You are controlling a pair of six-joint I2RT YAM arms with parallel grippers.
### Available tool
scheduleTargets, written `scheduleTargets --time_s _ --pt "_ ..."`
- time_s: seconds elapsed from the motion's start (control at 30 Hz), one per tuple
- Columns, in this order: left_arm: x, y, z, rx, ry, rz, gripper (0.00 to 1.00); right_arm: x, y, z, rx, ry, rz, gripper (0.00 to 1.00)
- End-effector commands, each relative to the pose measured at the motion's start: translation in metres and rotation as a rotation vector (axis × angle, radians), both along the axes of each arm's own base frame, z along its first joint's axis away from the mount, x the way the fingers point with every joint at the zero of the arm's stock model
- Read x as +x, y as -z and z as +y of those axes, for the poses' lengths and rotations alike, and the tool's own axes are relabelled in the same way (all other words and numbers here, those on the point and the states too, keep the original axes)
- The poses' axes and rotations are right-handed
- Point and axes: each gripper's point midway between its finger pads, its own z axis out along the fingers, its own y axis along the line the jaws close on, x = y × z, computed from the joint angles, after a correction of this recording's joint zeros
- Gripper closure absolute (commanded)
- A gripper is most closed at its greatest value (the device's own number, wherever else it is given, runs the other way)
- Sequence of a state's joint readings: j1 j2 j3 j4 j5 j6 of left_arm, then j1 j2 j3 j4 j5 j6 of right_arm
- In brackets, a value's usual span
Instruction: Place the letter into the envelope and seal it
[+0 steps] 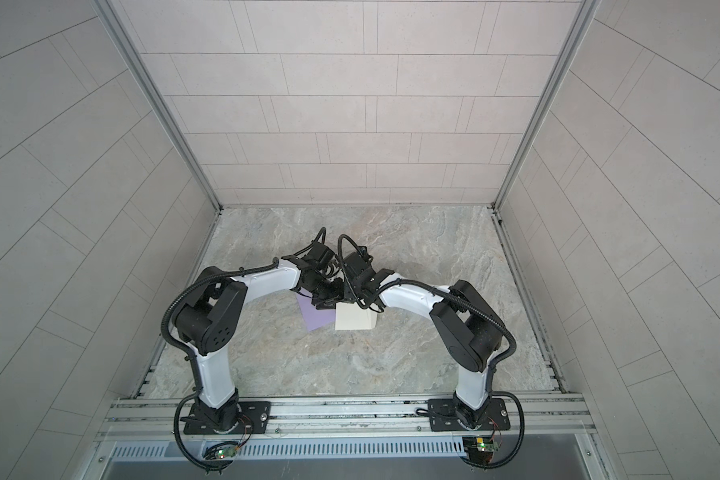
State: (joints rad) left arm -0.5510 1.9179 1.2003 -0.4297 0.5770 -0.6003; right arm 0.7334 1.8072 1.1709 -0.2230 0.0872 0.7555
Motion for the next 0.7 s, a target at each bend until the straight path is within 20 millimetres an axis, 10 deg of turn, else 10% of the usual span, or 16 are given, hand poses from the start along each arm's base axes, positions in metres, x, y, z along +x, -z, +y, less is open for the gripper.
scheduleTargets --time_s 0.0,0.33,0.67 --pt "-0.012 0.007 -0.014 -0.028 0.066 0.013 0.37 -0.043 0.063 -0.014 -0.067 -0.016 0.220 1.00" --pt "0.011 -0.002 -0.014 -0.026 -0.003 -0.109 0.74 -0.048 0.065 -0.015 -0.055 -0.008 0.237 1.00" --pt "0.033 -0.011 -0.014 -0.078 -0.119 -0.221 0.73 -0.058 0.063 -0.019 -0.054 -0.009 0.246 1.00"
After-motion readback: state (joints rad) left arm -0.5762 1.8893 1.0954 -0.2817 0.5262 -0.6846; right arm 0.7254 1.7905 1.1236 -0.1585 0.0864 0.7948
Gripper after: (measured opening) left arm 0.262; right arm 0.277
